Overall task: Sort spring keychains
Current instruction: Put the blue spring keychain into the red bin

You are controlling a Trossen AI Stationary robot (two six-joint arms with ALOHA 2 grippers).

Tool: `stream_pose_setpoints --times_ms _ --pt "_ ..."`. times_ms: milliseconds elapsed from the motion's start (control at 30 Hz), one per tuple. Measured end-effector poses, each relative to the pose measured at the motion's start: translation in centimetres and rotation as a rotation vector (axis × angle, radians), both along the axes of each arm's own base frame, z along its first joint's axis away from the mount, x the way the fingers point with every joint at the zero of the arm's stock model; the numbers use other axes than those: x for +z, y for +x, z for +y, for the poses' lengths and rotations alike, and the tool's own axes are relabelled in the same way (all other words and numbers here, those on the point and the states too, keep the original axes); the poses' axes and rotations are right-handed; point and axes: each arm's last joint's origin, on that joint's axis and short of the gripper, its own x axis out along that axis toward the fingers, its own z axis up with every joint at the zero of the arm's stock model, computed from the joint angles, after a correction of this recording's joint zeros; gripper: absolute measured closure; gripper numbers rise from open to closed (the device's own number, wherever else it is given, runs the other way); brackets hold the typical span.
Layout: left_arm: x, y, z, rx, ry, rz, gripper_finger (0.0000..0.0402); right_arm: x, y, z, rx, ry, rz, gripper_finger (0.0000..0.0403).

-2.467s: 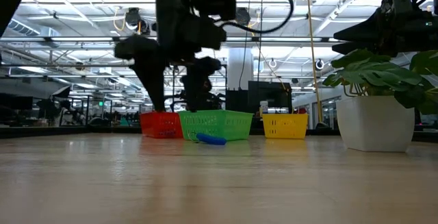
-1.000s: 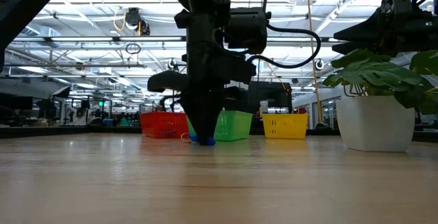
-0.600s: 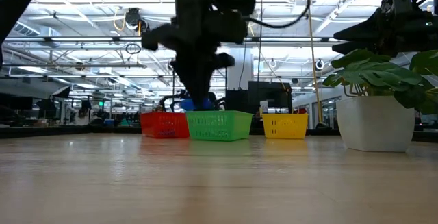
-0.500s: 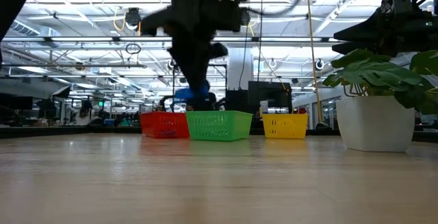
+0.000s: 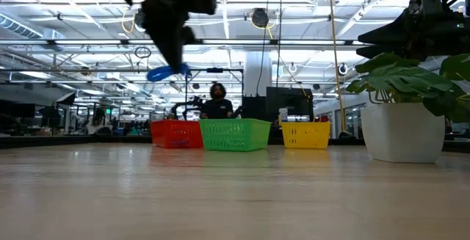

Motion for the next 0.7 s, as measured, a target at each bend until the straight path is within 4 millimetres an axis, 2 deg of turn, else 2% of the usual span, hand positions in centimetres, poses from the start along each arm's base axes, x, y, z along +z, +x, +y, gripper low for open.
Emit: stream_pose_setpoints --times_ms 400,600,700 --pt "-0.5 -7.0 1.8 0.289 -0.079 -0.072 0.0387 0.0 0.0 0.0 0.0 0.0 0.0 0.0232" --pt "-1.8 -9.2 2.3 0.35 -0.123 -0.085 0.0387 0.0 0.0 0.0 0.0 0.0 0.0 0.0232" --pt "-2.0 -9.5 3.4 0.397 -0.131 -0.081 0.0387 0.0 0.0 0.0 0.001 0.0 0.0 0.0232"
